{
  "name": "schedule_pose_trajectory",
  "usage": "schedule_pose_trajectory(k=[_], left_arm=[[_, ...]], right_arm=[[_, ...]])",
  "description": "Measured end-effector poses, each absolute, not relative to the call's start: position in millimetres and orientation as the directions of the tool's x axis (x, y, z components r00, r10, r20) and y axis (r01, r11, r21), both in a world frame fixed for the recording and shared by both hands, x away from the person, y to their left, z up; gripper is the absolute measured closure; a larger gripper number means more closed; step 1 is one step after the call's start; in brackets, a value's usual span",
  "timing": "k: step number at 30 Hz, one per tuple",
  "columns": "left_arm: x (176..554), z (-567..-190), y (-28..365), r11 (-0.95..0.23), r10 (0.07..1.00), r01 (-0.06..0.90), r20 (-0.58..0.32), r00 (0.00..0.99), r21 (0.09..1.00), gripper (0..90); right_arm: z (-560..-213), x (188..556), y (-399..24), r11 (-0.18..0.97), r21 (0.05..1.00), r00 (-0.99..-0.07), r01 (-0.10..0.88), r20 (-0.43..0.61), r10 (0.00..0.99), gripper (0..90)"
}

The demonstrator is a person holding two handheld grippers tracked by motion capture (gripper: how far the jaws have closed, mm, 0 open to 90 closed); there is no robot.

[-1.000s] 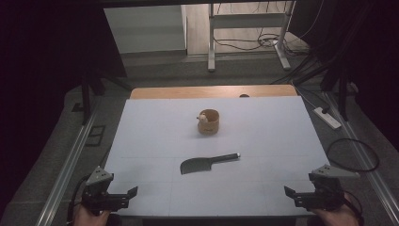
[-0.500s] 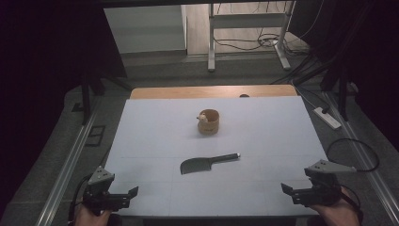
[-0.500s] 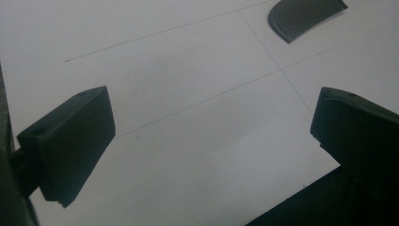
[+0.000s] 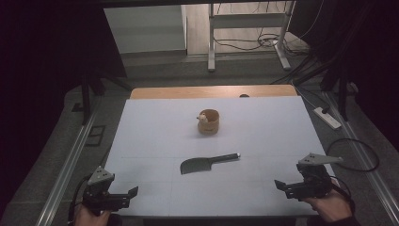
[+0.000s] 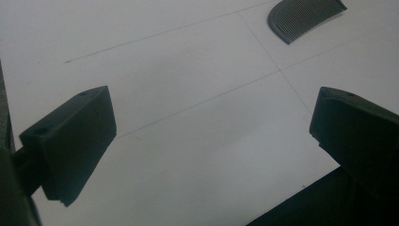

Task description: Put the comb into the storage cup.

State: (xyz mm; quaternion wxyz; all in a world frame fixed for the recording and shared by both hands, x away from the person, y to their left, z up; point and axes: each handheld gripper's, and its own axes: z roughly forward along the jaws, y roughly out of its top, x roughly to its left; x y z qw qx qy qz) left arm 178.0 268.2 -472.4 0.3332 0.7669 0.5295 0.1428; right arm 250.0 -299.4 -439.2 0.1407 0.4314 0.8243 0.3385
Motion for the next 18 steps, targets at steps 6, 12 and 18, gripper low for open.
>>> schedule_pose_trajectory(k=[6,12,18], left_arm=[[177.9,-472.5,269.0,-0.212,0.907,0.717,-0.139,0.397,0.664,1.9],[177.8,-472.6,269.5,-0.205,0.908,0.716,-0.144,0.394,0.667,1.9],[177.7,-472.6,269.7,-0.202,0.908,0.716,-0.147,0.392,0.668,2.0]], right_arm=[[-442.3,257.0,-291.6,0.419,0.687,-0.614,0.594,0.051,0.788,0.0],[-444.0,266.6,-284.4,0.430,0.677,-0.624,0.597,0.056,0.779,0.0],[-445.9,272.1,-279.2,0.446,0.670,-0.639,0.594,0.056,0.767,0.0]])
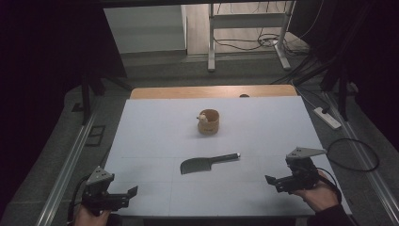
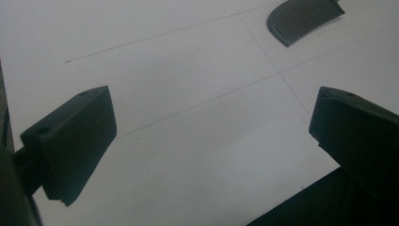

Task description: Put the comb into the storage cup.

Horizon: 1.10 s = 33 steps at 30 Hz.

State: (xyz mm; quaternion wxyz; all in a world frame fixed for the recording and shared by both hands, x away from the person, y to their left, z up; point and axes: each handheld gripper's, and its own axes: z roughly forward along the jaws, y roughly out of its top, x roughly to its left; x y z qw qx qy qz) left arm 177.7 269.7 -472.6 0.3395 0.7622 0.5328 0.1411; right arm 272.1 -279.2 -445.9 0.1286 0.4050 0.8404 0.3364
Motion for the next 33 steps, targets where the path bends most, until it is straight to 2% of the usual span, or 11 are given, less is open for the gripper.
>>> schedule_pose_trajectory(k=[16,33], left_arm=[[177.6,-472.5,270.6,-0.199,0.907,0.714,-0.151,0.394,0.671,2.0],[177.6,-472.4,271.3,-0.194,0.906,0.714,-0.156,0.394,0.673,2.0]], right_arm=[[-446.6,286.9,-259.4,0.481,0.669,-0.672,0.567,0.038,0.740,0.0],[-450.3,310.2,-229.6,0.521,0.628,-0.694,0.579,0.045,0.718,0.0]])
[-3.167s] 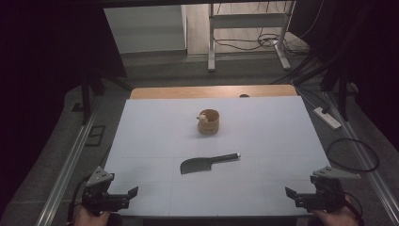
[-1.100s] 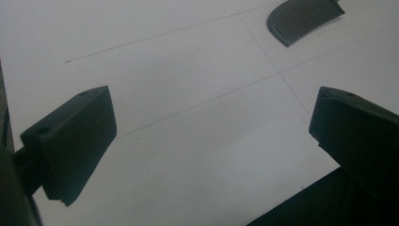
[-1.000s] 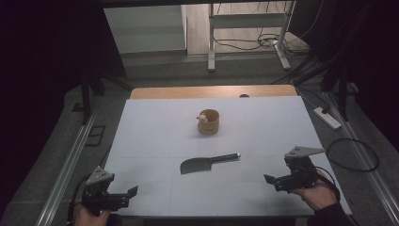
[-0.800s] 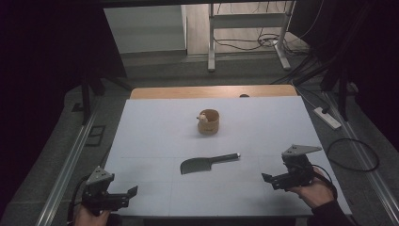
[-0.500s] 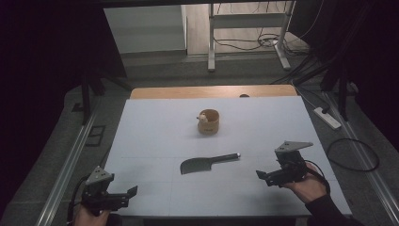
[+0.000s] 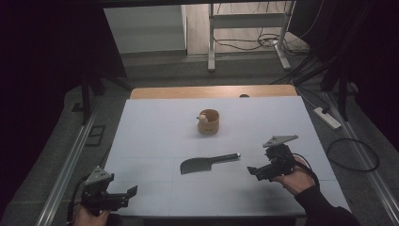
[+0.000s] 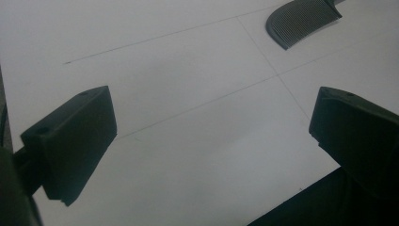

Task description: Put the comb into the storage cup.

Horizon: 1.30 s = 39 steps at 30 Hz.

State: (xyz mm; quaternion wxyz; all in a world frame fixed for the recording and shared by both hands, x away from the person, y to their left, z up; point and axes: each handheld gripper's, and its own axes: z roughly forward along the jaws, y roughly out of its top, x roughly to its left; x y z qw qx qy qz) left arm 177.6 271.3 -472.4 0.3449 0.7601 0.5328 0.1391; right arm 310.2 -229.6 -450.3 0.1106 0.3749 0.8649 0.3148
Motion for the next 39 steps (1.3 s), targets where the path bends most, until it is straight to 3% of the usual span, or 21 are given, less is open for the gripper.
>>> schedule_pose_trajectory(k=[39], left_arm=[[177.9,-472.6,271.7,-0.194,0.903,0.714,-0.161,0.397,0.673,1.9]], right_arm=[[-471.1,358.5,-153.2,0.659,0.494,-0.754,0.568,-0.010,0.657,0.0]])
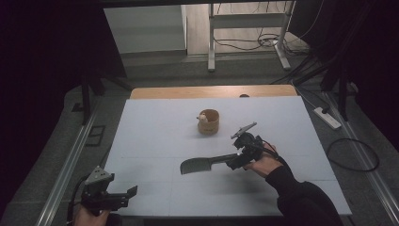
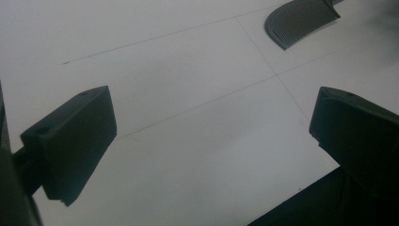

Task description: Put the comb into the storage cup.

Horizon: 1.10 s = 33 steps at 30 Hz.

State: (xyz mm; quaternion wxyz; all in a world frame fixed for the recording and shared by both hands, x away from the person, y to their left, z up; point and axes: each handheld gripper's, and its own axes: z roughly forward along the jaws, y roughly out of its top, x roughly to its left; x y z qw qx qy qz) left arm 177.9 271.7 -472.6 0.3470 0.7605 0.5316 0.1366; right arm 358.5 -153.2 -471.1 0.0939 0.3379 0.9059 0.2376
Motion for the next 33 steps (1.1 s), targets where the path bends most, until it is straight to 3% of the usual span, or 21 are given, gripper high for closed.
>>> schedule_pose_trajectory(k=[13,16,17,18,19,21,22,23,24,25,27,29,33], left_arm=[[177.8,-472.7,271.8,-0.191,0.904,0.714,-0.162,0.395,0.673,2.3],[177.9,-472.8,271.9,-0.190,0.905,0.715,-0.163,0.394,0.673,2.4],[177.9,-472.8,271.9,-0.190,0.905,0.715,-0.162,0.393,0.673,2.5],[177.9,-472.7,272.1,-0.190,0.905,0.715,-0.162,0.393,0.673,2.5],[178.0,-472.7,272.2,-0.189,0.905,0.715,-0.163,0.392,0.673,2.5],[178.0,-472.8,272.3,-0.186,0.906,0.715,-0.165,0.391,0.674,2.6],[178.0,-472.8,272.3,-0.186,0.906,0.715,-0.165,0.391,0.674,2.6],[178.0,-472.7,272.4,-0.187,0.905,0.716,-0.165,0.391,0.673,2.7],[178.0,-472.7,272.4,-0.187,0.906,0.716,-0.165,0.391,0.673,2.7],[178.0,-472.8,272.3,-0.186,0.906,0.716,-0.164,0.390,0.673,2.8],[178.1,-472.8,272.3,-0.186,0.907,0.717,-0.163,0.389,0.672,2.9],[178.1,-472.8,272.3,-0.185,0.908,0.717,-0.163,0.387,0.672,3.1],[178.1,-472.9,272.6,-0.183,0.908,0.717,-0.164,0.386,0.672,3.2]], right_arm=[[-480.0,372.4,-137.5,0.682,0.444,-0.761,0.581,-0.001,0.649,0.0],[-478.7,374.5,-136.4,0.680,0.449,-0.760,0.579,-0.004,0.649,5.6],[-476.2,377.0,-136.3,0.669,0.458,-0.756,0.585,0.009,0.654,18.0],[-475.2,378.2,-136.4,0.667,0.461,-0.755,0.585,0.012,0.655,24.5],[-475.2,378.2,-136.4,0.667,0.461,-0.755,0.585,0.012,0.655,24.5],[-472.1,382.2,-136.8,0.663,0.465,-0.758,0.586,0.025,0.652,46.4],[-472.1,382.2,-136.8,0.663,0.465,-0.758,0.586,0.025,0.652,46.4],[-470.6,384.8,-136.6,0.669,0.467,-0.767,0.579,0.033,0.641,61.0],[-470.6,384.8,-136.6,0.669,0.467,-0.767,0.579,0.033,0.641,61.0],[-470.1,387.2,-136.1,0.676,0.466,-0.773,0.571,0.029,0.634,72.0],[-469.9,388.3,-135.9,0.684,0.464,-0.779,0.562,0.021,0.626,76.9],[-469.3,391.7,-134.6,0.694,0.467,-0.788,0.548,0.010,0.615,89.2],[-470.5,396.8,-132.3,0.711,0.456,-0.799,0.535,0.000,0.601,89.4]])
